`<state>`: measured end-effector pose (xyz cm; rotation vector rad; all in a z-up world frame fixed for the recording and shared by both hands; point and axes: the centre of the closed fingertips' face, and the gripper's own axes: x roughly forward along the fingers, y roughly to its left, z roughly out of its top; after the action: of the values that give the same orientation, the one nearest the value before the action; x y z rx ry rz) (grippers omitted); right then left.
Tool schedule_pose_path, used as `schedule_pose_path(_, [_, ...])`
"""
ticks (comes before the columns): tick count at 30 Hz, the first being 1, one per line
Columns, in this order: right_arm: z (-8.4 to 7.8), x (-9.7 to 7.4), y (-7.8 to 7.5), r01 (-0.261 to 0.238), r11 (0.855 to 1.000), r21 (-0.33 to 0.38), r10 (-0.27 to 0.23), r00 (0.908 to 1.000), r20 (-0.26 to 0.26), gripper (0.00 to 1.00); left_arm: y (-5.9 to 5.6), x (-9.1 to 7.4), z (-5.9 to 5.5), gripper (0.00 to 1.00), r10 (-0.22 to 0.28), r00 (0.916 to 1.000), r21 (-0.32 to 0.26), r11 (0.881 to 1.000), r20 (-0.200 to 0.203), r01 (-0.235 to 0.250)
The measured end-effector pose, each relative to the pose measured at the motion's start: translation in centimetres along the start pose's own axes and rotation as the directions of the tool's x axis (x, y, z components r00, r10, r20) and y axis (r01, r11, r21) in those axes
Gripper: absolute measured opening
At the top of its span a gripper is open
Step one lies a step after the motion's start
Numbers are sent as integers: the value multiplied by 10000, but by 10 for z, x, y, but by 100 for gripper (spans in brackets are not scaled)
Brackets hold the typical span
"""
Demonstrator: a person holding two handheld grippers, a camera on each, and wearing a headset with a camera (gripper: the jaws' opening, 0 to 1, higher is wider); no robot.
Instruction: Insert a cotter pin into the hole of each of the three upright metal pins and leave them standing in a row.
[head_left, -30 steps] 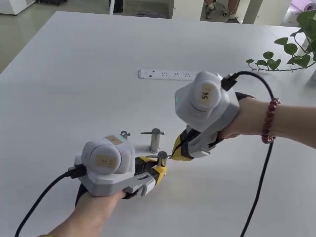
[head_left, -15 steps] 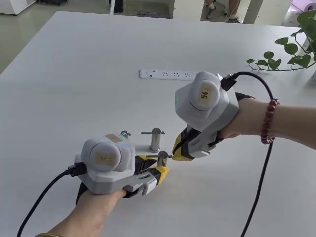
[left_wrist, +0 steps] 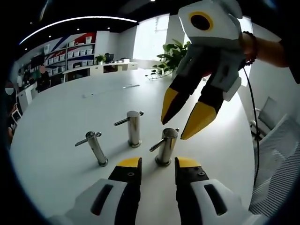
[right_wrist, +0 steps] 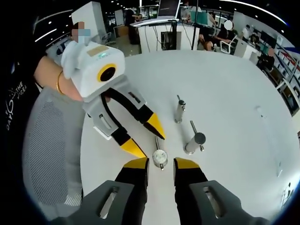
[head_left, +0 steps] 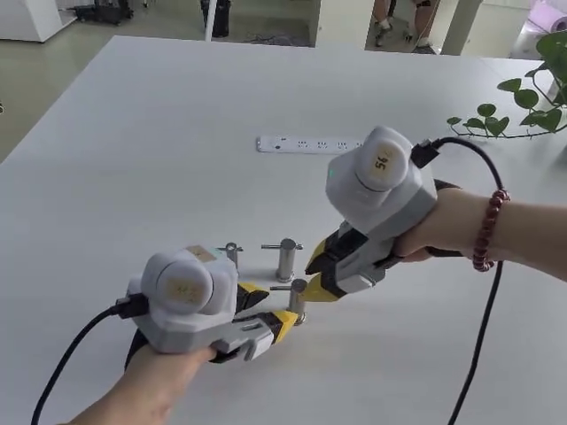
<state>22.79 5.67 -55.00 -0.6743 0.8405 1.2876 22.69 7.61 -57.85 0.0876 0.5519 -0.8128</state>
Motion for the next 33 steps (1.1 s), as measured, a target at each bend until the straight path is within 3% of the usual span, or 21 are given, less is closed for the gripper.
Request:
schedule_pose_path(11, [3, 14, 2, -305, 9980, 547, 273, 9979, 590, 19, 2, -17, 1, 31, 36, 9999, -36, 10000, -108, -37])
schedule_pose_path(25, [2, 24, 2, -328, 9992, 249, 311, 9972, 674, 15, -1, -33, 10, 35, 86, 9999, -4, 10000, 120, -86])
schedule_pose_path(33, [2, 29, 2, -293, 9994, 166, 282, 9977, 616, 12, 5, -41, 16, 36, 302, 9991, 12, 9995, 299, -302])
